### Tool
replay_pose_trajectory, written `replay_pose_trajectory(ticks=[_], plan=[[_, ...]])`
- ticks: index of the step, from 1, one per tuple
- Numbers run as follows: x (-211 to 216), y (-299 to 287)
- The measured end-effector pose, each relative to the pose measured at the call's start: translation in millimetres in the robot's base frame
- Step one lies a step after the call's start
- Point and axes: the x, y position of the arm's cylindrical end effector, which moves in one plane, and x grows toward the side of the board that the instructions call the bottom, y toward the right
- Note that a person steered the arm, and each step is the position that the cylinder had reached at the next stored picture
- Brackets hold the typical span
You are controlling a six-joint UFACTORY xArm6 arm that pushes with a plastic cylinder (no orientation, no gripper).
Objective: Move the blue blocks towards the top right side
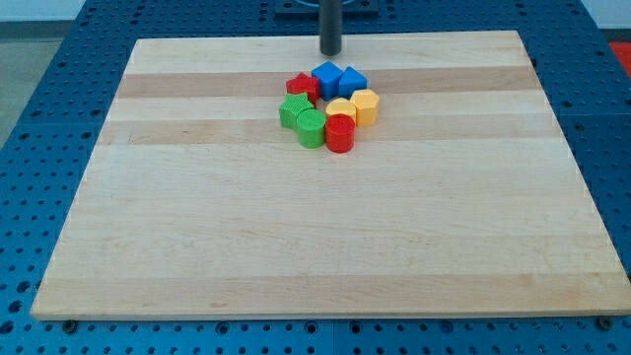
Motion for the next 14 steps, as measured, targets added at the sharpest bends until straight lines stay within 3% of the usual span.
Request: replay_pose_trajectory(ticks=[1, 4, 9, 13, 14], plan=[[23.3, -43.0], [100.9, -26.1], [73.3, 116.6], [72.6, -30.5], [53.2, -5.0]])
